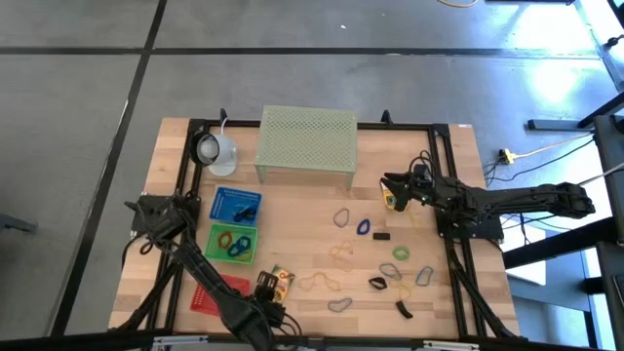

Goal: Pick & Place Office Desk Supplies
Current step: Put the yellow crayon box into the red bin

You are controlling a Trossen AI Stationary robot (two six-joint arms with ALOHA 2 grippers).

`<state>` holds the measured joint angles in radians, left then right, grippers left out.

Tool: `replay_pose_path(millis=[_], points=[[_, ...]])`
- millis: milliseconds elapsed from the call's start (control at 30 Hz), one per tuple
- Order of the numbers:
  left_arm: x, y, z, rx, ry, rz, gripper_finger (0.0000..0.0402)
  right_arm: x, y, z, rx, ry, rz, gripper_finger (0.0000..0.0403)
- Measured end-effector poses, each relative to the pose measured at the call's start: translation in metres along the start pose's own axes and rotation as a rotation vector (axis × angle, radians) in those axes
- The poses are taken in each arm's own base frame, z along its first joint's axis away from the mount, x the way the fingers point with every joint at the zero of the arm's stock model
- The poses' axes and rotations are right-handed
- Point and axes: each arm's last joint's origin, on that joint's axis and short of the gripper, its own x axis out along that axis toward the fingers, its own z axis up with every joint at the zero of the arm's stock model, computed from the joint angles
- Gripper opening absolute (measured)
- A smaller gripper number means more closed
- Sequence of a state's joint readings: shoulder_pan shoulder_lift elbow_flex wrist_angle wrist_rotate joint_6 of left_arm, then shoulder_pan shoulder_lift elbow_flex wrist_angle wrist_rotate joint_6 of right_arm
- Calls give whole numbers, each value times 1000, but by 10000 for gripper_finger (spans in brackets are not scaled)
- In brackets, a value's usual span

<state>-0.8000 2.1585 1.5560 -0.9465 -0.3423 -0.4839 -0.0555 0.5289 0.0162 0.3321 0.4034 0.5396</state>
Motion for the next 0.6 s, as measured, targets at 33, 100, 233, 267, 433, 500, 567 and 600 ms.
replay_pose_path(millis=[33, 100, 233, 267, 433, 500, 567, 600], points=[[1, 1, 0, -2, -5, 12, 96, 0, 0, 0, 1, -1, 1, 146], [2, 4, 1, -9, -8, 38, 64, 0, 0, 0, 1, -2, 1, 146], [3, 5, 2, -29, -17, 55, 10, 0, 0, 0, 1, -2, 2, 146], [4, 5, 2, -32, -17, 53, 7, 0, 0, 0, 2, -2, 2, 146], [2, 7, 3, -38, -21, 54, 2, 0, 0, 0, 4, -2, 3, 146], [-2, 9, 4, -43, -24, 53, 2, 0, 0, 0, 4, -2, 2, 146], [-9, 13, 7, -57, -50, 59, 2, 0, 0, 0, 4, -2, 2, 146], [-14, 16, 10, -67, -73, 67, 2, 0, 0, 0, 4, -3, 2, 146]])
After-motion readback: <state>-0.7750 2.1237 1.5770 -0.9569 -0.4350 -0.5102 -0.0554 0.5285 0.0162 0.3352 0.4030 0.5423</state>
